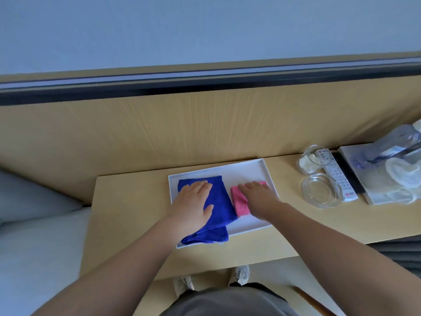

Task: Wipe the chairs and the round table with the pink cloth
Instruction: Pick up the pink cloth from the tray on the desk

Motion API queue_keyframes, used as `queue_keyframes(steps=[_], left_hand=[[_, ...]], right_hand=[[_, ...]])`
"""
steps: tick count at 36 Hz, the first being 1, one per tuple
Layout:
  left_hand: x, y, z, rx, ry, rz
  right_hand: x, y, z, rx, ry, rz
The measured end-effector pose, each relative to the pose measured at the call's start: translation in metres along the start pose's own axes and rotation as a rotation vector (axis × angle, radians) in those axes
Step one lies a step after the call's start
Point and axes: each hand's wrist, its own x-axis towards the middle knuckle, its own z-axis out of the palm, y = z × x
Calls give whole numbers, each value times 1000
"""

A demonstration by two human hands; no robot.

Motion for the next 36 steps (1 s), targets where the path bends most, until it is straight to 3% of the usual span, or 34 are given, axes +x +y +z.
queue_keyframes(steps=[11,23,28,36], left_hand=[[9,31,14,-82,25,-107],[41,62,-16,-172,109,20],[47,62,-26,-182,63,132],[41,39,-36,-241,6,286]], right_hand=[[14,24,-15,0,94,-111],[-22,34,-51,230,261,-185],[-45,21,-61,301,319,-109],[-84,-10,-72,433,268,86]])
